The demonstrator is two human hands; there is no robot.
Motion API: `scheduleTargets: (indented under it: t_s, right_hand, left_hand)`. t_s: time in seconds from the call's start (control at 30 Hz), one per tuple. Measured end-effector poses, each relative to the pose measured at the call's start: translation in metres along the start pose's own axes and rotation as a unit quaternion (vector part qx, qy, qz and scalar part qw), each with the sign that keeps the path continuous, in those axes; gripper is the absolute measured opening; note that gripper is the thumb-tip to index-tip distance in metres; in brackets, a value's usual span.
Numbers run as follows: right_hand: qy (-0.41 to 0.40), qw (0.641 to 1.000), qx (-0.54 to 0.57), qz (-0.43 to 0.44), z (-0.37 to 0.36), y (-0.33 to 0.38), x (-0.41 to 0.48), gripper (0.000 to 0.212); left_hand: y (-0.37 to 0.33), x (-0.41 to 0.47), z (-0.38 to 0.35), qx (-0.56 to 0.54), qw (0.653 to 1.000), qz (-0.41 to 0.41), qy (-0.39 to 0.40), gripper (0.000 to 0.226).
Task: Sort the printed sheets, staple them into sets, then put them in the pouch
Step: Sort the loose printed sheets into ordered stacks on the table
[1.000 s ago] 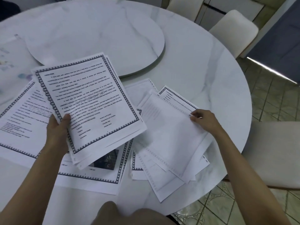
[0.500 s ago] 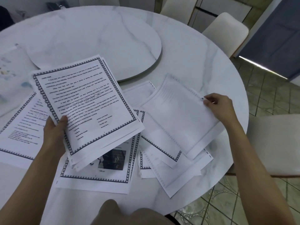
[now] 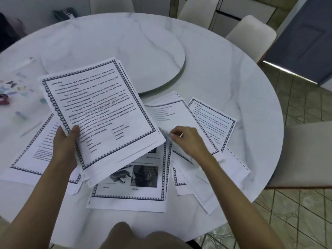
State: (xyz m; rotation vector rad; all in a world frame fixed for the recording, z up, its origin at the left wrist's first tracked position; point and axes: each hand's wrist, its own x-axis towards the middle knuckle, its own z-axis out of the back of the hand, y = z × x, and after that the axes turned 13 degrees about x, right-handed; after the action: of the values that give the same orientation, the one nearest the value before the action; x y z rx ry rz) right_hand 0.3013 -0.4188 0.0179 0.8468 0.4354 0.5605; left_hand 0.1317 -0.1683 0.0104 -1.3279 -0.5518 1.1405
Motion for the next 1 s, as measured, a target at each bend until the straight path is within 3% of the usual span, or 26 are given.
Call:
scheduleTargets:
  t_s: [0.27,0.5,0.73,1.0]
  right_hand:
    - [0.067,0.986,0.120,-0.090,-0.050,-0.013,-0.013,0.018]
    - [-0.060,0.970,0.197,-0.131,-0.004,-0.036,-0.007,0.015]
    - [-0.126,0.976,0.101,-0.148,0.024,-0.069,0.001,0.018]
    - [-0.137,0.973,-0.060,-0.176,0.007,-0.083,0.008,0.052]
  left_hand:
    - [0.007,0.012,0.016,0.018,1.000,0.004,0.012,0.038]
    - [0.011,0.024,0.022,0.027,0.999,0.011,0.020,0.041]
    - [0.017,0.029,0.020,0.032,0.999,0.024,0.026,0.038]
    - [0.018,0.031,0.014,0.046,0.998,0.023,0.045,0.039]
